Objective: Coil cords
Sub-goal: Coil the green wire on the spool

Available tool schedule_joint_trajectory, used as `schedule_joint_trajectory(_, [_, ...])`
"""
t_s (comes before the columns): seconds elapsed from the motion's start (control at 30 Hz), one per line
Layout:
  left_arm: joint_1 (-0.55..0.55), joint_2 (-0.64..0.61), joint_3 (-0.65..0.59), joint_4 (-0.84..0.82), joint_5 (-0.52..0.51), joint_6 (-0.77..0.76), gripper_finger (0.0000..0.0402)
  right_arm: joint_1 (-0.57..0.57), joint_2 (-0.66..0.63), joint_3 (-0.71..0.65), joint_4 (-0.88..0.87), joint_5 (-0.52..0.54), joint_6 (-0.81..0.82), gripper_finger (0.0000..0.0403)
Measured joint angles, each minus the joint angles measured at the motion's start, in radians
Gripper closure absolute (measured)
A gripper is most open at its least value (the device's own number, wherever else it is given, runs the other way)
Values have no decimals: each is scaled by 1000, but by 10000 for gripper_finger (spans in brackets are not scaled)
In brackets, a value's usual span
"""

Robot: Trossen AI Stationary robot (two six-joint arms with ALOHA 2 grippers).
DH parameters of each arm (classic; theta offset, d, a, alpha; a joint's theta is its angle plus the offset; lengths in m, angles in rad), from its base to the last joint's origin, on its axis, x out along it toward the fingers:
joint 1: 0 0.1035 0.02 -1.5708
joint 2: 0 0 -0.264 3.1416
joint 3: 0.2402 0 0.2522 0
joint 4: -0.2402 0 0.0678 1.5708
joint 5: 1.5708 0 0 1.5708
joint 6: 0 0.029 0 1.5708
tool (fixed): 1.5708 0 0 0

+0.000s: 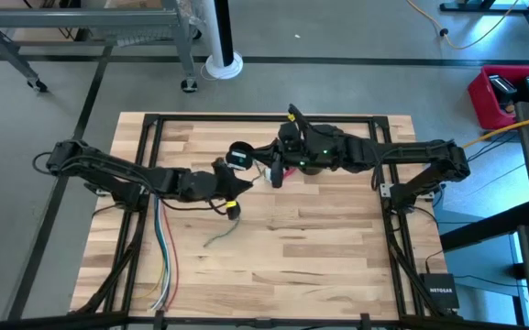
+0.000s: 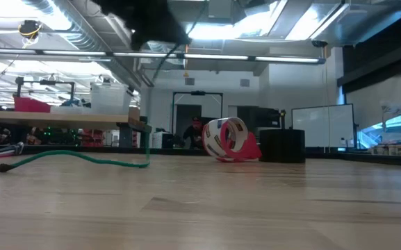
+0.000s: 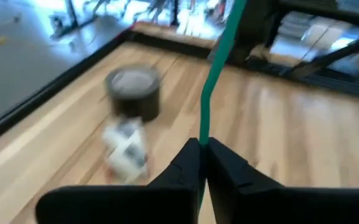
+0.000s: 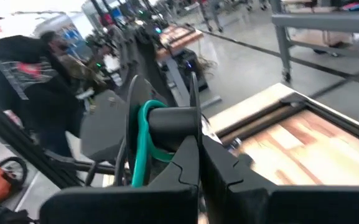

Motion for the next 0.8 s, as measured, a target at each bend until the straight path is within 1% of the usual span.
schedule_joint_trajectory(0.13, [-16, -45, -1, -158, -81, -71, 397, 0, 0, 0, -54, 0, 17, 401])
schedule_joint_trajectory(0.43, [-31, -214, -1, -356, -203, -114, 399, 1, 0, 0, -135, 0, 44, 401])
schedule_joint_trajectory(0.67, [-31, -317, -1, -528, -262, -198, 400, 1, 0, 0, -128, -67, 51, 401])
schedule_joint_trajectory(0.8, [-31, -355, -1, -544, -284, -216, 400, 1, 0, 0, -137, -86, 51, 401])
